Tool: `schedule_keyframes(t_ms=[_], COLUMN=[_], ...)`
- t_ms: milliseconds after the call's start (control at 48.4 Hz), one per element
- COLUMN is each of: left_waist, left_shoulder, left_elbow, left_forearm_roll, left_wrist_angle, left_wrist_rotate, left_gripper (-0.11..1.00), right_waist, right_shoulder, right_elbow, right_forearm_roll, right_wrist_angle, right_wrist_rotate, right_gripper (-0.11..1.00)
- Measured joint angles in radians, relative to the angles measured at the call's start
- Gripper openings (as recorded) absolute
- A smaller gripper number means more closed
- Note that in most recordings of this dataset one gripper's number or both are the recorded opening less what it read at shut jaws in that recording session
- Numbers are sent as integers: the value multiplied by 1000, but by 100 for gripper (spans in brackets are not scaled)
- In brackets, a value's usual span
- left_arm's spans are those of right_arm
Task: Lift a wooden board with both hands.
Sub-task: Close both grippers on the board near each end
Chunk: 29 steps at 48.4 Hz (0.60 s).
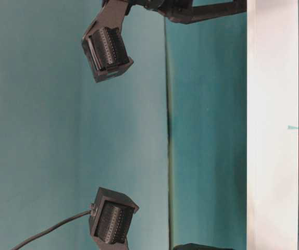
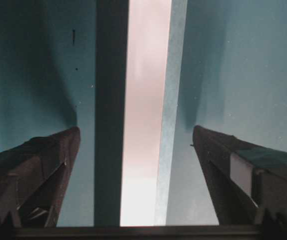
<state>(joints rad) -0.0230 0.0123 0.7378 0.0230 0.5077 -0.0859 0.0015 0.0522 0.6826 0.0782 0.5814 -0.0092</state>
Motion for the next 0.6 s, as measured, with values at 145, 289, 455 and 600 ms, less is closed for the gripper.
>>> schedule_keyframes(t_ms=[145, 289, 455, 600], left_waist=[-2, -2, -2, 0], left_shoulder=[0, 0, 0, 0], left_elbow=[-2, -2, -2, -2], left_forearm_roll=[3, 3, 0, 3], left_wrist_angle=[-5, 8, 8, 8], left_wrist_rotate=[-6, -12, -12, -6], left_gripper=[74, 30, 18, 18], right_waist=[2, 8, 8, 8], right_shoulder=[0, 3, 3, 5], right_elbow=[3, 8, 8, 6], right_forearm_roll=[0, 0, 0, 0], right_wrist_angle=[5, 32, 38, 43], right_wrist_rotate=[28, 61, 75, 77], right_gripper=[64, 24, 21, 21])
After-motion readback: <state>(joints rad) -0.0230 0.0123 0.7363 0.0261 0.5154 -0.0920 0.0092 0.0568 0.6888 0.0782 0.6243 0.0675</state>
